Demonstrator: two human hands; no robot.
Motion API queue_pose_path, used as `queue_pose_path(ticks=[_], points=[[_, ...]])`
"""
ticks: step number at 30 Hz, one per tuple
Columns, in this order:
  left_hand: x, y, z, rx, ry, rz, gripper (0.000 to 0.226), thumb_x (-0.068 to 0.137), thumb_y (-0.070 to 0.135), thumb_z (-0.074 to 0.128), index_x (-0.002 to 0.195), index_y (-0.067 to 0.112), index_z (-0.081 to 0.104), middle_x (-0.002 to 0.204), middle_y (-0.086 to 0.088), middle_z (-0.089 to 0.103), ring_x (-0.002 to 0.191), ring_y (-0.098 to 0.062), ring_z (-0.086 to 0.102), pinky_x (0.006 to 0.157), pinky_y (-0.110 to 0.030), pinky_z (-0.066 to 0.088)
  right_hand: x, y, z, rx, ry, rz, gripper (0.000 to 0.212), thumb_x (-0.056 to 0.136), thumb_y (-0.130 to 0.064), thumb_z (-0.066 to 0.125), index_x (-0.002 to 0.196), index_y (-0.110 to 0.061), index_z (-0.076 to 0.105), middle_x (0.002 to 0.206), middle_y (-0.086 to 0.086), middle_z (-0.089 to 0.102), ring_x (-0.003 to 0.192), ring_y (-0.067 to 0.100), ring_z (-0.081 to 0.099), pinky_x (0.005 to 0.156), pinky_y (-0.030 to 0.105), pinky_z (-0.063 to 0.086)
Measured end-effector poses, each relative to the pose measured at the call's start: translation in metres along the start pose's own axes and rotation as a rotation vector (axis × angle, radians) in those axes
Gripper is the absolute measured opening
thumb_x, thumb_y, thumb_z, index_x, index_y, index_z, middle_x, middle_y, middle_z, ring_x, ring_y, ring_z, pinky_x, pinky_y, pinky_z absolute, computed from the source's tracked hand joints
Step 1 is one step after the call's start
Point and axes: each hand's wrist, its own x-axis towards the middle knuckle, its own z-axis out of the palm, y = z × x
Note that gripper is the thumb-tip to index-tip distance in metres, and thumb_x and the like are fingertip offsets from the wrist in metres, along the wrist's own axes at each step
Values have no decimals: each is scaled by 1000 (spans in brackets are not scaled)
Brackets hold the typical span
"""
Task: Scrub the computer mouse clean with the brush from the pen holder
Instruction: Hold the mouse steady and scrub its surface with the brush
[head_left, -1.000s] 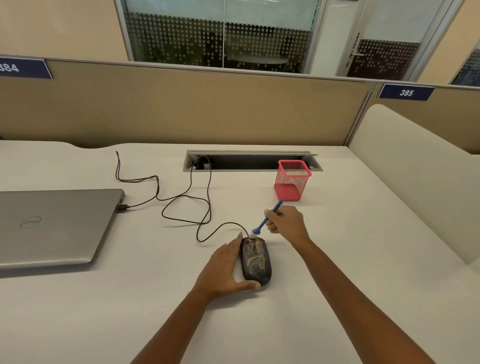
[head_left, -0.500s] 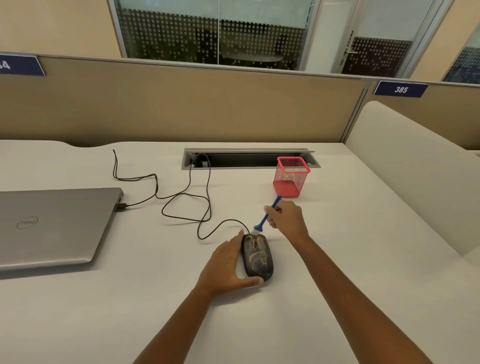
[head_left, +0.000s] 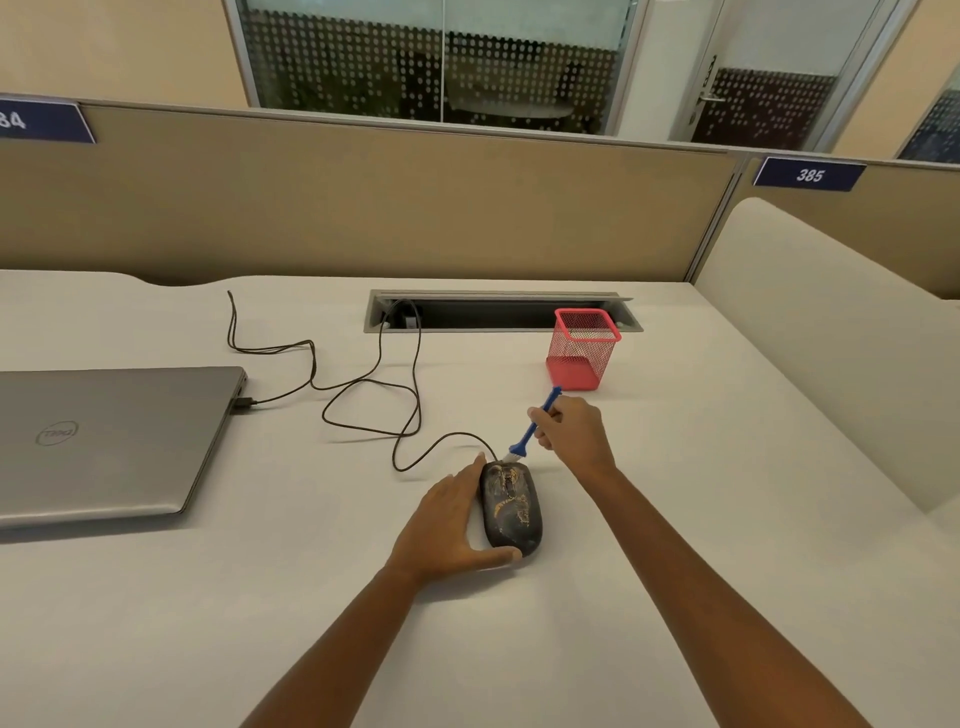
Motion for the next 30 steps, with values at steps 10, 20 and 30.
queue_pose_path(ticks=[10, 20, 30], points=[[0, 2, -1, 0, 2, -5, 112, 56, 75, 58, 145, 26, 9, 146, 9, 32, 129, -10, 32, 108, -26, 26, -6, -3, 6, 83, -5, -14, 26, 91, -15, 53, 97, 9, 61, 98, 28, 70, 71, 27, 61, 84, 39, 54], [0, 0, 1, 5, -8, -16, 114, 55, 78, 56, 145, 27, 7, 148, 10, 30, 131, -10, 31, 110, -29, 27, -7, 0, 1, 103, 44, -40, 26, 90, -17, 54, 95, 8, 62, 90, 25, 70, 72, 28, 64, 84, 36, 54], [2, -1, 2, -6, -17, -12, 112, 57, 75, 59, 144, 29, 6, 147, 10, 31, 130, -9, 32, 110, -34, 29, -15, -7, 9, -36, 17, -174, 25, 91, -17, 53, 93, 7, 61, 93, 25, 70, 85, 34, 68, 76, 34, 51]])
